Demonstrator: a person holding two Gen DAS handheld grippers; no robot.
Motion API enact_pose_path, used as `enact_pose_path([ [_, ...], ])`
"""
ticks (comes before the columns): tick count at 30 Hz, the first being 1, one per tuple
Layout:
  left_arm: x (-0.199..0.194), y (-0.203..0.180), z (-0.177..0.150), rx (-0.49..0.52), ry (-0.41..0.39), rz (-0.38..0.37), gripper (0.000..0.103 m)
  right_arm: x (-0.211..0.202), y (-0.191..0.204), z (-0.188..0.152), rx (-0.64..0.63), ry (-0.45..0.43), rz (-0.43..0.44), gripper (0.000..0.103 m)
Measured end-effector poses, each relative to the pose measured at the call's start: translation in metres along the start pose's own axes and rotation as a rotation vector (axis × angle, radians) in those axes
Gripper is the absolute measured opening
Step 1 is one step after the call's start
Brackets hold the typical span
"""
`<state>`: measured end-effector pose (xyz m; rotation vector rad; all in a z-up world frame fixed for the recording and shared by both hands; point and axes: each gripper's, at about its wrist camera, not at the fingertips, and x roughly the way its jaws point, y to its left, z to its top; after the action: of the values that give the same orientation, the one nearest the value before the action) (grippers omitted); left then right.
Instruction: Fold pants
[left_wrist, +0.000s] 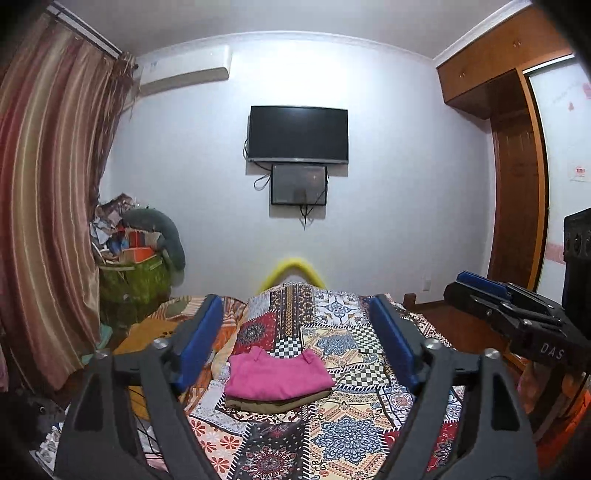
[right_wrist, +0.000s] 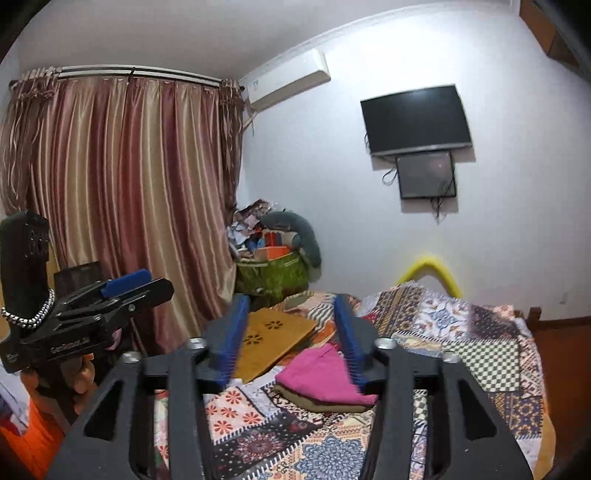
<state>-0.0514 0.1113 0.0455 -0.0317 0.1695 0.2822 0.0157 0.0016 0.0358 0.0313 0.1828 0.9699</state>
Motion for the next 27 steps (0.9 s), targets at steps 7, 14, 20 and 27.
enact_pose_path([
  [7, -0.01, -0.002, -0.006, -0.01, -0.015, 0.016, 0.095, -0.013, 0.005, -0.003, 0.005, -0.024, -0.035, 0.078],
  [14, -0.01, 0.0, -0.01, -0.019, -0.011, 0.024, 0.099, -0.021, 0.01, -0.004, -0.017, -0.046, -0.085, 0.094],
  [20, -0.012, -0.004, -0.013, -0.025, -0.004, 0.016, 0.099, -0.024, 0.011, -0.004, -0.012, -0.052, -0.106, 0.103],
  [27, -0.013, -0.007, -0.013, -0.021, -0.009, 0.008, 0.1, -0.03, 0.008, -0.006, -0.011, -0.054, -0.135, 0.103],
])
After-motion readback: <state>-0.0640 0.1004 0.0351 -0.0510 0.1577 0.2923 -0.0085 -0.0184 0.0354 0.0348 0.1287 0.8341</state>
